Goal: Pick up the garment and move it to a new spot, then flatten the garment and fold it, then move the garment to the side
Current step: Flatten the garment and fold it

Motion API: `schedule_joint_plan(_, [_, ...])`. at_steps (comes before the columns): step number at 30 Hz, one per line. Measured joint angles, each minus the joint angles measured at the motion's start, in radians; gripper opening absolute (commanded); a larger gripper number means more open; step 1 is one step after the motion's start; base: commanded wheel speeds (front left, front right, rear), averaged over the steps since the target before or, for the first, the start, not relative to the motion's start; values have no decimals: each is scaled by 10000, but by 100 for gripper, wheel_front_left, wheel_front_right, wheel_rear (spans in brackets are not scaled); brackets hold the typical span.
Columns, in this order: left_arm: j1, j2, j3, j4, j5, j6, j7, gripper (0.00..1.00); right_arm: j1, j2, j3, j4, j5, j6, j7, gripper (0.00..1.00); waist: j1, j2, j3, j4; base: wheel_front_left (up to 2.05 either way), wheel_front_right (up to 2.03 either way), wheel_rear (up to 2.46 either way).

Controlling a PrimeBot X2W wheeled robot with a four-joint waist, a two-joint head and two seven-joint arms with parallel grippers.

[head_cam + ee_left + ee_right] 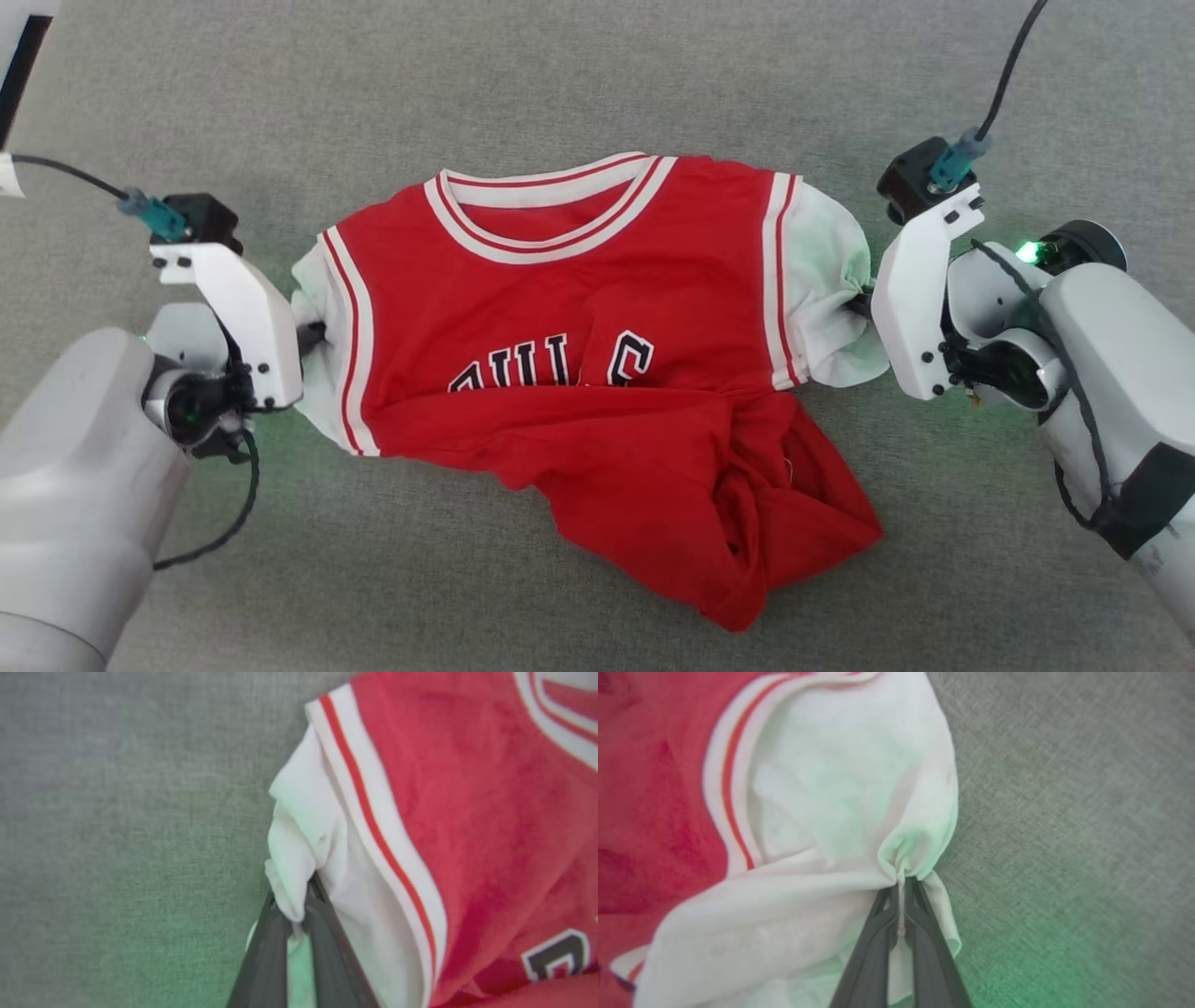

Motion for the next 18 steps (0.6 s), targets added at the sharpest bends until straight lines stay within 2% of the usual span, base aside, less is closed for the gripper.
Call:
schedule_joint_plan(6, [-548, 249, -35, -207, -44, 2, -184, 0, -274, -288, -48, -130, 681, 13, -456, 0, 0, -1, -402, -194, 0, 0, 0])
schedule_joint_plan(9, [-861, 610, -63, -489, 58, 2, -186, 0, -537, -550, -278, -357, 779, -2, -692, 0, 0, -1, -730, -316, 0, 0, 0])
schedule_joint_plan(18, [-1848, 1198, -21, -1618, 383, 90, -65, 0, -928, -790, -1131, -1223, 1292, -2, -1509, 0, 0, -1, -2002, -723, 0, 0, 0])
